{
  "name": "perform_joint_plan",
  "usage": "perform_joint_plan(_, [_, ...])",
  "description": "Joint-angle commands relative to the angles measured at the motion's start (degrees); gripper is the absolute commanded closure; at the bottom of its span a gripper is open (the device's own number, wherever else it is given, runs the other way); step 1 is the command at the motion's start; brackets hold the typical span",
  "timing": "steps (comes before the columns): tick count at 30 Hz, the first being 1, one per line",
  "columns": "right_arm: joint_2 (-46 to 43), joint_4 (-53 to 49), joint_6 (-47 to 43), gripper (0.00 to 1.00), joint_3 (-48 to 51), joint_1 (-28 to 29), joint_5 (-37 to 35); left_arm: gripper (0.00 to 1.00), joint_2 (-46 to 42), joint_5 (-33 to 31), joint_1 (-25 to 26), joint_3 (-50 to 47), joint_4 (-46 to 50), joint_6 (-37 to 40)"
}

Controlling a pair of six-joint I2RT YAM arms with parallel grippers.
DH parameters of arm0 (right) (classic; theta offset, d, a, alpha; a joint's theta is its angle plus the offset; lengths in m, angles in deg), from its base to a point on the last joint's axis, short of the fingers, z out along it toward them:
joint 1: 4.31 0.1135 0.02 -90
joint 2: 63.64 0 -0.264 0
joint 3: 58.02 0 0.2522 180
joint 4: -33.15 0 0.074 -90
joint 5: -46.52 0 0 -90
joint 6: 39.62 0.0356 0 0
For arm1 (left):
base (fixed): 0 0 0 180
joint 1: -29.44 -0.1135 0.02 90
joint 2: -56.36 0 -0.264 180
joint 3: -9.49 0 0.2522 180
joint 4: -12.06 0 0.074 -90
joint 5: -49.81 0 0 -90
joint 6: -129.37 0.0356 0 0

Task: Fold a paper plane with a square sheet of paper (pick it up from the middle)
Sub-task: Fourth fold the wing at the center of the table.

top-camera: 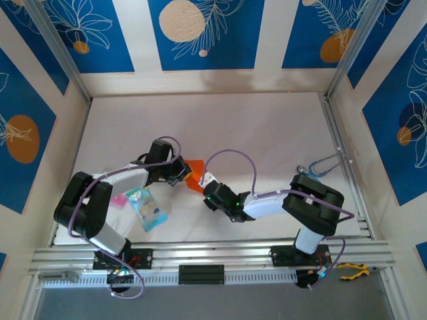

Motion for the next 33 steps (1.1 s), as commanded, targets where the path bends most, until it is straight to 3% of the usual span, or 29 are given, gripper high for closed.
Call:
perform_joint_plan(1, [-1.8, -0.8, 1.1, 0.79, 0.9, -0.4, -0.9, 0.99, 0.0, 1.2, -0.7, 1.2, -0.2, 0.0])
perform_joint_plan(20, [-1.4, -0.1, 1.7, 0.91, 0.4, -1.0, 2.8, 0.98, -0.2, 1.3, -0.7, 0.7, -0.8, -0.6])
perform_joint_plan(33, [-0.6, 1.3, 1.1, 0.82, -1.4, -1.1, 3.0, 0.98, -0.3, 1.5, -0.7, 0.5, -1.0, -0.8])
